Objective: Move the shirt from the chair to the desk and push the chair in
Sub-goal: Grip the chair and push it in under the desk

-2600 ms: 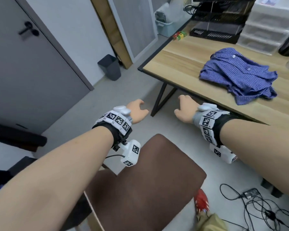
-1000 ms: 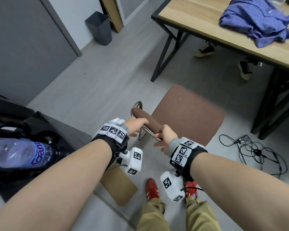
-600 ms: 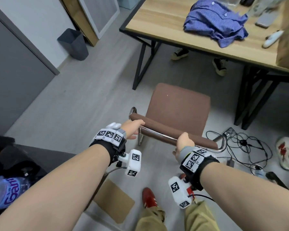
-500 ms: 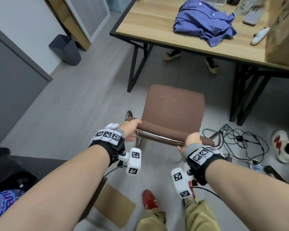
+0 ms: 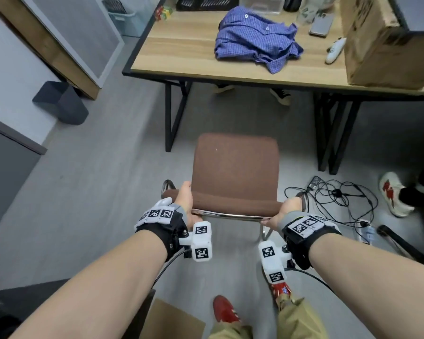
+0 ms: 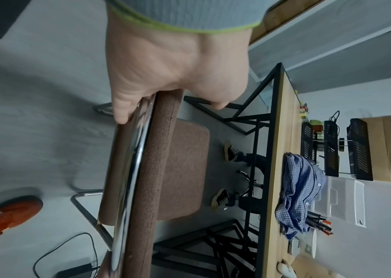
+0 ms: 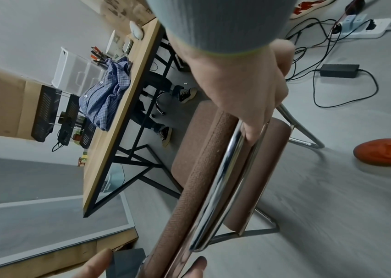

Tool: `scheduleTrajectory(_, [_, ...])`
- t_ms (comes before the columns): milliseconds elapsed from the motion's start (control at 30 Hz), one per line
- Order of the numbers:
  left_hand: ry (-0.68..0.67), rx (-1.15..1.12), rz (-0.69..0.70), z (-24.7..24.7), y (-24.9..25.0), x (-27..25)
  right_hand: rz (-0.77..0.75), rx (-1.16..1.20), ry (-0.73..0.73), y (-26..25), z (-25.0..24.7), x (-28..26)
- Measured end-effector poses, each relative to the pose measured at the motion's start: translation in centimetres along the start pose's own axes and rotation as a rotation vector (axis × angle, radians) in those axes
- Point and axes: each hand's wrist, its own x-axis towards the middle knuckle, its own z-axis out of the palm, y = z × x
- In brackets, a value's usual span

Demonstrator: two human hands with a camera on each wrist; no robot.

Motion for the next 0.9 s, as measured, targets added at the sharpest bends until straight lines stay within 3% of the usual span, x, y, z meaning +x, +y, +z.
scheduleTrajectory(367, [-0.014,0.068,0.051,2.0,7.5,3.9,0.044,0.012,0.027,-3.2,5.7,2.3])
scheduleTrajectory(633, [0.055,0.118,0.044,8.1,15.0,9.7,0.024,-0.014,0.039,-10.2,12.1,6.0])
scheduleTrajectory(900, [0.075,0.083,0.010,14.0,23.7,12.1,0.034,-0.052,0.040,-17.2,18.8,10.6])
